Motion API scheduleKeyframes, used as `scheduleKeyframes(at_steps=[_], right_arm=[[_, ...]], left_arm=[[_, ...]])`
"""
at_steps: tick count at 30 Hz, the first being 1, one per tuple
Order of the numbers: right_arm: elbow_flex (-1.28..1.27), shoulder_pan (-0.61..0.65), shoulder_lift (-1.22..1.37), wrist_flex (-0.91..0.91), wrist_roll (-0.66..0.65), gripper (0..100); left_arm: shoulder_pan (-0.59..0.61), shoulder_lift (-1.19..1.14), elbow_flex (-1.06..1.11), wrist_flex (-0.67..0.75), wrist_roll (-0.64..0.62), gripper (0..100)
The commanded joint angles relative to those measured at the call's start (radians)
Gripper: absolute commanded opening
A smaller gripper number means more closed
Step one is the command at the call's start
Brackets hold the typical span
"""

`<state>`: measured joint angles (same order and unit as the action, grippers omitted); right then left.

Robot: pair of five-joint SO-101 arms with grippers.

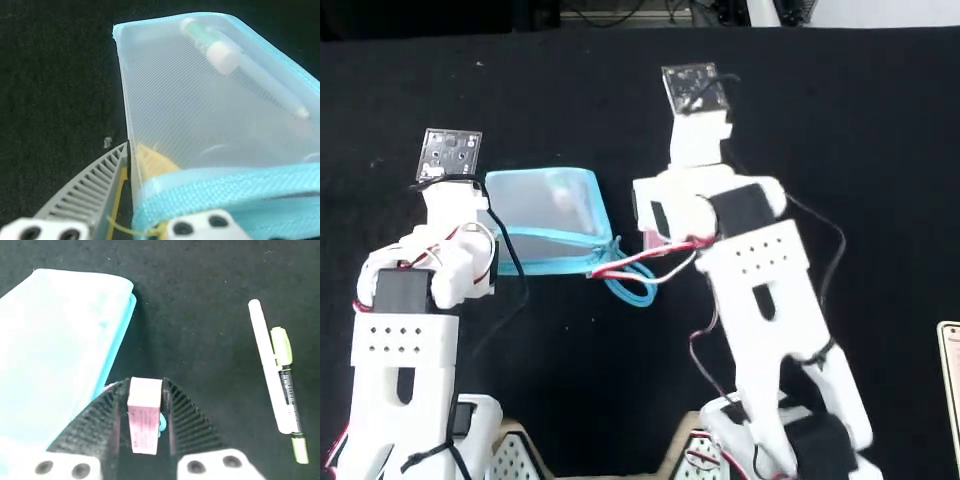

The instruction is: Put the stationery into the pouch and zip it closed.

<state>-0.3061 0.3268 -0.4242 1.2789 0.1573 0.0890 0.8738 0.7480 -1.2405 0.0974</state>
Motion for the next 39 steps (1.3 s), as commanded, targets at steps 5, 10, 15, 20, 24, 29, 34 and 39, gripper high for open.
scheduleKeyframes(at_steps=[5,10,15,20,24,29,34,39], right_arm=[[-0.223,0.038,-0.234,-0.199,0.015,1.1],[-0.421,0.112,-0.4,-0.341,0.015,1.1],[-0.561,0.17,-0.565,-0.433,0.008,1.1],[-0.625,0.173,-0.653,-0.445,0.008,1.1],[-0.676,0.173,-0.716,-0.482,0.011,1.1],[-0.742,0.173,-0.852,-0.508,0.008,1.2],[-0.819,0.173,-1.015,-0.528,0.008,1.3],[-0.944,0.175,-1.145,-0.651,0.008,1.3]], left_arm=[[0.018,-0.006,0.015,0.002,-0.002,3],[0.018,-0.006,0.016,0.002,-0.003,3],[0.018,-0.006,0.018,0.002,0.0,3],[0.018,-0.006,0.018,0.002,-0.002,3],[0.018,-0.006,0.018,0.002,-0.003,3],[0.018,-0.006,0.018,0.002,-0.003,3],[0.015,-0.008,0.018,0.002,-0.003,3],[0.016,-0.008,0.018,0.002,-0.003,3]])
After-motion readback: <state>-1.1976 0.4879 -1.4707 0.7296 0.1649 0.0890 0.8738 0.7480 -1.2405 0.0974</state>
